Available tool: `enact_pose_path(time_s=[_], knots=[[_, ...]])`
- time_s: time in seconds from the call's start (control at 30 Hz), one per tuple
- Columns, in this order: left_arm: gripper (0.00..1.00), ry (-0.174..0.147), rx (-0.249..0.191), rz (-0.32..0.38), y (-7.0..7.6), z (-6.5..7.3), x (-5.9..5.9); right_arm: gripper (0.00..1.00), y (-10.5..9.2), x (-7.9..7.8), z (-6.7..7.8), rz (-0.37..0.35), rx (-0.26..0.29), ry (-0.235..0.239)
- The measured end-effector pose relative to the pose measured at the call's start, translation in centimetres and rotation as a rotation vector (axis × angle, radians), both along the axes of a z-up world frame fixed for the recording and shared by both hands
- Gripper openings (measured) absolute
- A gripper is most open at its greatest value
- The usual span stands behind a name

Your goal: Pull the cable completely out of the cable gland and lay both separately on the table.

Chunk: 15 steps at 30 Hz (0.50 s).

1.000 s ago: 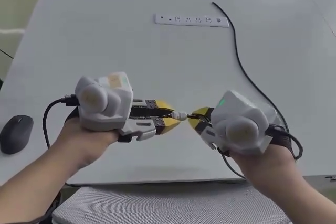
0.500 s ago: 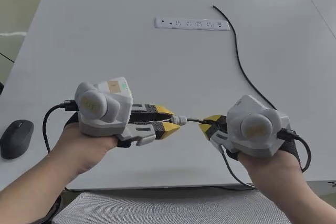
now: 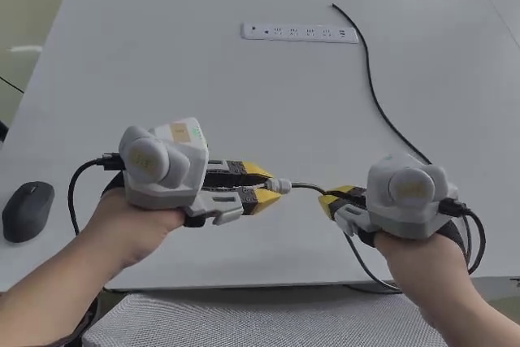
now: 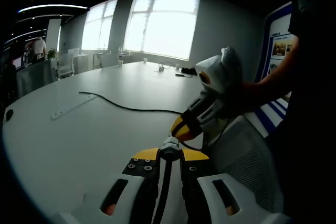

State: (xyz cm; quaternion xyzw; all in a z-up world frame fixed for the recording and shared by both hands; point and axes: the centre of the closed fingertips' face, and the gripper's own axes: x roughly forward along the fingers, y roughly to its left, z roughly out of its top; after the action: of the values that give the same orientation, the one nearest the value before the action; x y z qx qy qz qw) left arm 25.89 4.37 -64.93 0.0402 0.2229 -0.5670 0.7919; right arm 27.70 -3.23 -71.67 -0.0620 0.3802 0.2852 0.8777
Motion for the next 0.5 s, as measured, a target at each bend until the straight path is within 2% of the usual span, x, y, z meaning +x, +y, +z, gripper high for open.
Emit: enact_pose_path(time_s=[0.13,0.23,0.5], knots=[[0.15,0.001,-0.001,0.001,-0.1,0.1,0.1,0.01,-0.8,-0.1,-0.9,-0.075,0.029,0.057],[0.15,0.0,-0.004,0.002,-0.1,0.2,0.1,0.02,-1.4,0.0,-1.4,-0.115,0.044,0.078],[0.15,0.0,-0.004,0.0,-0.1,0.2,0.0,0.01,-3.3,-0.1,-3.4,-0.189,0.044,0.151]])
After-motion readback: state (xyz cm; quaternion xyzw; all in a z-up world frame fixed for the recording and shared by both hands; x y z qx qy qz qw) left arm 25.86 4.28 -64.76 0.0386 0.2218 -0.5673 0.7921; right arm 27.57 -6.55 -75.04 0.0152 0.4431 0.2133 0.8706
